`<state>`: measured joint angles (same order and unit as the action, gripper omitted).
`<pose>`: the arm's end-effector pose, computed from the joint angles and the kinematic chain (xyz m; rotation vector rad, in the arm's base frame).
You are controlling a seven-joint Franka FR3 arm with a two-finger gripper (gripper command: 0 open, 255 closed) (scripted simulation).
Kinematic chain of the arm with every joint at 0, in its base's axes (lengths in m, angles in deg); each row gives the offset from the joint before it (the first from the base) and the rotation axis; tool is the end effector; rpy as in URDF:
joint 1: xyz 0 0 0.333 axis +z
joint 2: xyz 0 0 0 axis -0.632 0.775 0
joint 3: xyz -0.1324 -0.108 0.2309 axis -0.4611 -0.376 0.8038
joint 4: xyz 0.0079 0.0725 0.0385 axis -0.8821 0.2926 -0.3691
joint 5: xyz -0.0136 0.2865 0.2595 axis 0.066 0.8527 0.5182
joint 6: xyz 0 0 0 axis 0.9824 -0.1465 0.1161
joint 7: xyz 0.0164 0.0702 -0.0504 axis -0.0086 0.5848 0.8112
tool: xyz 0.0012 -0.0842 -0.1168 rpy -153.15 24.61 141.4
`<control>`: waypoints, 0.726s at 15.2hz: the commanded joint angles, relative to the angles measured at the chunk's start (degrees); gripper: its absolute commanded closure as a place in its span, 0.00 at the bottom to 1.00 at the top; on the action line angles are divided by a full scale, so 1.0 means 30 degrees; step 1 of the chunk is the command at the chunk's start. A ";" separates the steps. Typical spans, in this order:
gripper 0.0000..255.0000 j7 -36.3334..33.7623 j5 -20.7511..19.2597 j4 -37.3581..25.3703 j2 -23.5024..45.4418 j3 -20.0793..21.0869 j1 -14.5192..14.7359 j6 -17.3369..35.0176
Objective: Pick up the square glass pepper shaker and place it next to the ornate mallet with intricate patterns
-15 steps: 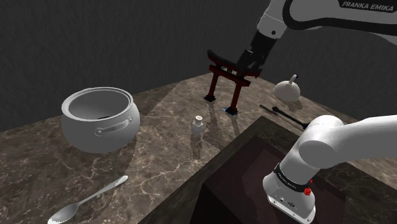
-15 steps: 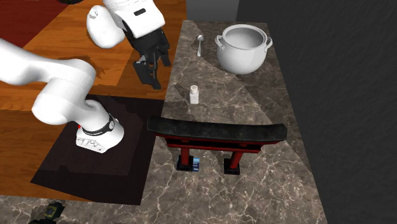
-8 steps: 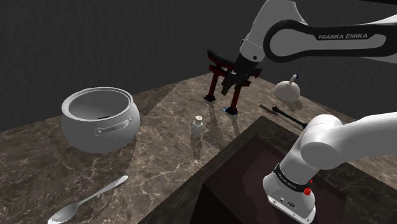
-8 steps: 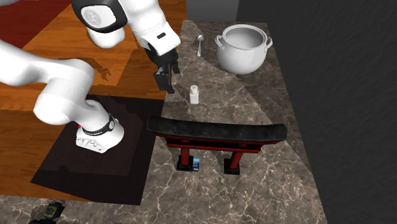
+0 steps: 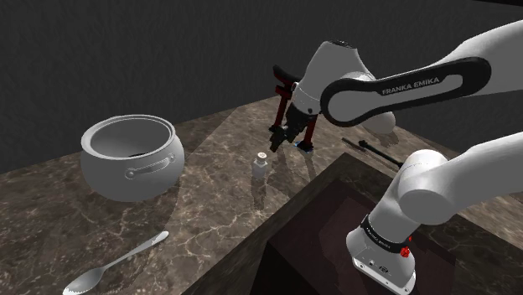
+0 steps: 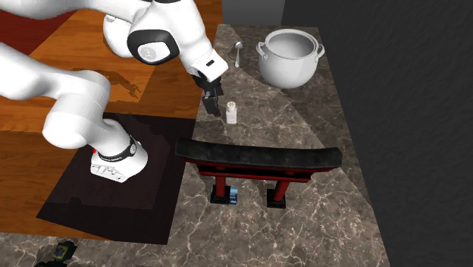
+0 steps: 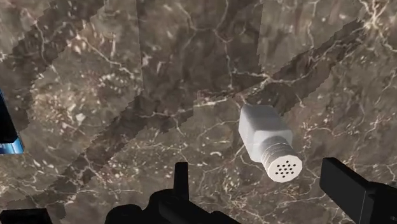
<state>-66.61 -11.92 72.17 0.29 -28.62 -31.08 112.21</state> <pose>0.3631 0.1110 0.3592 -3.0880 -0.0640 -0.3516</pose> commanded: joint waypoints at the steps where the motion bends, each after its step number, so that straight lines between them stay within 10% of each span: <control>1: 0.00 -0.0302 0.0165 0.0203 0.1115 0.0560 0.0315 0.1535; 11: 0.00 -0.1093 -0.0134 0.0670 0.5337 0.1886 0.0244 0.6486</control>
<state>-69.65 -12.11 74.16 15.27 -23.21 -30.15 130.56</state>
